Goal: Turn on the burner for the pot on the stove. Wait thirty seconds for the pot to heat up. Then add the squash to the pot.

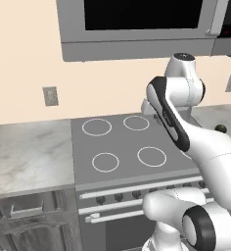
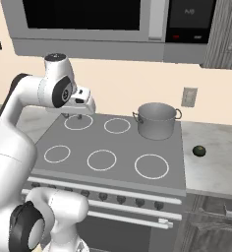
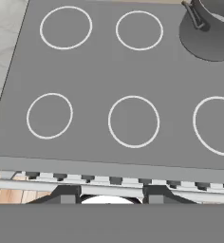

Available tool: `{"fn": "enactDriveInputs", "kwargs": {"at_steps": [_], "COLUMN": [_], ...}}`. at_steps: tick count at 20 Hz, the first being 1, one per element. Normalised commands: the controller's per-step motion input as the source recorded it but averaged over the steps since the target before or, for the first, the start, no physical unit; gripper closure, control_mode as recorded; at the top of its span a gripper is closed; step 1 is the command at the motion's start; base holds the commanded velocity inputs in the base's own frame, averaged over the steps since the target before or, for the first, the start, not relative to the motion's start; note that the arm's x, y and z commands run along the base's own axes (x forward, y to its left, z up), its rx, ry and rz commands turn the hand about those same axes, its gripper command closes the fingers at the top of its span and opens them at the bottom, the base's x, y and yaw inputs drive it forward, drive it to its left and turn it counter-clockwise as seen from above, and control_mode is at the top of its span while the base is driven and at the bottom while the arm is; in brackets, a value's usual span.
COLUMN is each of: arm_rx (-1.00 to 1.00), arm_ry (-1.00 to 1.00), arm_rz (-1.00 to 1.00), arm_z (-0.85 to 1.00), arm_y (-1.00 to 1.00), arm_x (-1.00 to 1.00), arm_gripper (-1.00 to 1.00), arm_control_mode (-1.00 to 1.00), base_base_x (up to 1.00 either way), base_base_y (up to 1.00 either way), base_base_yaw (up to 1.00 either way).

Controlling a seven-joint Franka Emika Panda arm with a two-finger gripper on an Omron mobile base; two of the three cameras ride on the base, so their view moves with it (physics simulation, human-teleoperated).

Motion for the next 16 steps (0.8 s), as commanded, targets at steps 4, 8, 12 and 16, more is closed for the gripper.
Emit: {"fn": "enactDriveInputs", "kwargs": {"at_steps": [4,8,12,16], "arm_rx": [0.0,0.0,0.0,0.0], "arm_ry": [0.05,0.02,0.0,0.0], "arm_rz": [0.0,0.0,0.0,0.0], "arm_z": [-0.06,-0.19,-0.16,-0.01], "arm_y": [0.0,-0.45,-0.91,-0.53], "arm_x": [-0.1,-0.28,-0.16,-0.43], "arm_gripper": [-1.0,-1.0,-1.0,-1.0], "arm_control_mode": [-1.0,-1.0,-1.0,-1.0], "base_base_x": [0.0,0.0,0.0,0.0], "base_base_y": [0.0,0.0,0.0,0.0], "base_base_yaw": [0.0,0.0,0.0,0.0]}}
